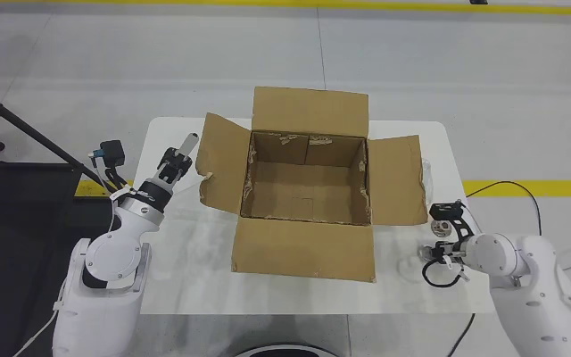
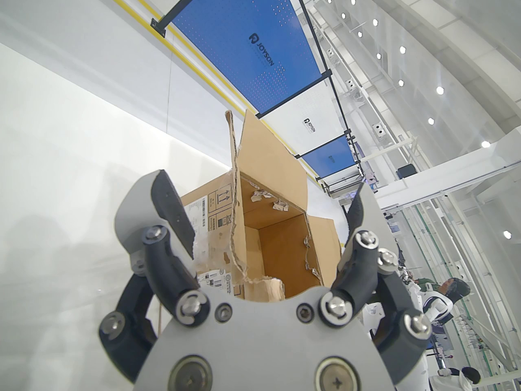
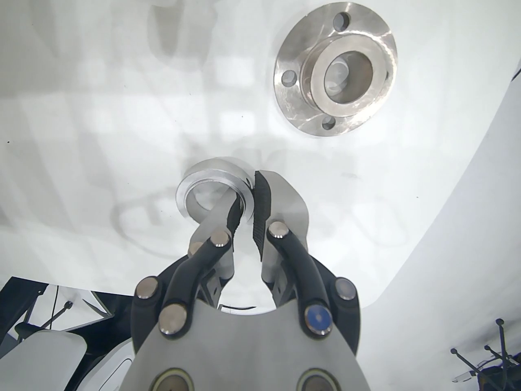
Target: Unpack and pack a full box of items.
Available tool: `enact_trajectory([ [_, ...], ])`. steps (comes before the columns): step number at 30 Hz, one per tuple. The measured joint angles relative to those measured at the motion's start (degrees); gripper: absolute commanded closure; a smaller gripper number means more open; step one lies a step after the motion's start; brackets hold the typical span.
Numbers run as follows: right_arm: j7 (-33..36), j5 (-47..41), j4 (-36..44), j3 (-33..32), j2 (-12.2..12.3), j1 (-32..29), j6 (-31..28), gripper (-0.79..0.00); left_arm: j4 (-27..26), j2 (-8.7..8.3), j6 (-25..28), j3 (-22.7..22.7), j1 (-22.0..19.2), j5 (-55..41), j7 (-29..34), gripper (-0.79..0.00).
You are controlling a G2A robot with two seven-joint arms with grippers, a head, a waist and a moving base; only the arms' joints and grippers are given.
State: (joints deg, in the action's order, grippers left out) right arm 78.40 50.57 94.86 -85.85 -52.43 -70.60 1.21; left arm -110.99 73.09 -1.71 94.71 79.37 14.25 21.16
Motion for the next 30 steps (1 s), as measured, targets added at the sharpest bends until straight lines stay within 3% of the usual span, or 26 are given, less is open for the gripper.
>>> enact_trajectory([
  [7, -0.67, -0.31, 5.05, -4.24, 0.56, -0.67, 0.15, 0.0, 0.0, 0.0, 0.0, 0.0, 0.0, 0.0, 0.0, -0.785],
  [15, -4.7, -0.13, 20.45, -13.68, 1.14, -0.15, 5.39, 0.0, 0.0, 0.0, 0.0, 0.0, 0.0, 0.0, 0.0, -0.785],
  [18, -7.4, -1.95, 24.66, -13.75, 1.06, 1.93, 5.96, 0.0, 0.0, 0.0, 0.0, 0.0, 0.0, 0.0, 0.0, -0.785],
  [23, -10.74, -3.87, 25.9, -7.27, 0.66, 7.9, 6.2, 0.0, 0.0, 0.0, 0.0, 0.0, 0.0, 0.0, 0.0, -0.785],
  [30, -19.26, -4.45, 19.31, 11.05, -1.59, 19.31, 6.82, 0.0, 0.0, 0.0, 0.0, 0.0, 0.0, 0.0, 0.0, -0.785],
])
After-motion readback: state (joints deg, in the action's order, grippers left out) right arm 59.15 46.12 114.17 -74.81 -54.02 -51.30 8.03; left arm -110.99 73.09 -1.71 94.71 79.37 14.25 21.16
